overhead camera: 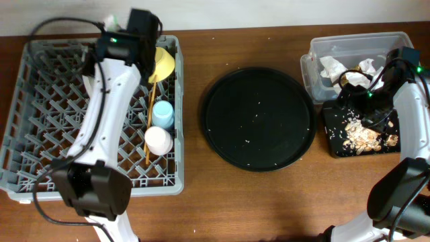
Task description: Sort waste into correct bins and load items into the dishwasher rack
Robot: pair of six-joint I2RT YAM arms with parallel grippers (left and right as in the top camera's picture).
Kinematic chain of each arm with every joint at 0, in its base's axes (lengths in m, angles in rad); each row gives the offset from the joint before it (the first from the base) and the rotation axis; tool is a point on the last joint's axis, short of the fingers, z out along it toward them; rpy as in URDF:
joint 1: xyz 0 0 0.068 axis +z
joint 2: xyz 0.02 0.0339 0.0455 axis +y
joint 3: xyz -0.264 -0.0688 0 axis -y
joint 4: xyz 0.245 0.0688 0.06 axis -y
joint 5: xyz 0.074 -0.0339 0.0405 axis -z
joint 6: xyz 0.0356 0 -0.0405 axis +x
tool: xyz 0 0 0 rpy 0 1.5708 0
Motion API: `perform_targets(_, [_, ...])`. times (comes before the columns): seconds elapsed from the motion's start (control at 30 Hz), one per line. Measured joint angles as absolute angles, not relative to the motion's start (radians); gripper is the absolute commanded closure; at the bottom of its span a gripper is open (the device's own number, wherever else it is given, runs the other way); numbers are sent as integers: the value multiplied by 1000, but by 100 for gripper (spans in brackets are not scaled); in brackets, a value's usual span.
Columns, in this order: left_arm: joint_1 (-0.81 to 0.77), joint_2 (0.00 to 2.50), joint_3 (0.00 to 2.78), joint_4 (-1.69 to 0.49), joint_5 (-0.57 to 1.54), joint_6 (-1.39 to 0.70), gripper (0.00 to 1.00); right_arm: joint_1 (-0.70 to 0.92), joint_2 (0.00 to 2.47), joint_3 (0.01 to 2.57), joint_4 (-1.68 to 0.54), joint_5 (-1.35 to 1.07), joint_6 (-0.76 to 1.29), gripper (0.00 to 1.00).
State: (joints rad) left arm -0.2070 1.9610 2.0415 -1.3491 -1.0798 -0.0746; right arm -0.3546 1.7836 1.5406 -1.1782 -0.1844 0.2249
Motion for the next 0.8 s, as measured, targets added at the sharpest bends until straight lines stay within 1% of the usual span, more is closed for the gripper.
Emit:
perform_targets(0.07, [-207,1969,1903,-1274,-1093,-71,100,-355,1784,1541,-1178,-185,225,2])
perform_targets(0.23, [-207,1969,1890,-1234,-1004,-71,99,-355,1784,1541,-1179,-185,225,2])
perform_targets(0.27, [-207,1969,1890,-1231,-994,-71,79,-355,1784,1541,-1179,-184,225,2])
perform_targets(0.33, [-207,1969,1890,-1229,-919,-72,49,-355,1784,1541,-1182,-184,224,1])
perform_targets(0.37, [-207,1969,1890,-1229,-888,-71,36,-355,1784,1541,-1182,-185,225,2])
perform_targets(0.4, [-207,1969,1890,-1229,-867,-71,30,-355,1784,1541,-1185,-185,225,2])
perform_targets(0.53, [-207,1969,1907,-1252,-817,-71,19,-355,1784,1541,-1185,-185,224,0])
perform_targets(0.57, [-207,1969,1940,-1282,-789,-72,13,-355,1784,1541,-1185,-185,225,0])
perform_targets(0.6, [-207,1966,2021,-1311,-734,-71,4,-355,1784,1541,-1186,-184,224,7])
perform_targets(0.63, [-207,1953,2096,-1343,-671,-70,1,-355,1784,1541,-1185,-185,225,10])
perform_targets(0.7, [-207,1891,2233,-1378,-467,-72,1,-326,1779,1546,-1203,-181,182,9])
perform_targets(0.73, [-207,1852,2256,-1374,-329,-72,1,-286,1768,1571,-1216,-183,156,5])
perform_targets(0.77, [-207,1826,2265,-1365,-191,-72,1,-232,1742,1616,-1233,-182,129,3])
perform_targets(0.8, [-207,1821,2267,-1364,-123,-72,1,-162,1699,1678,-1260,-175,102,2])
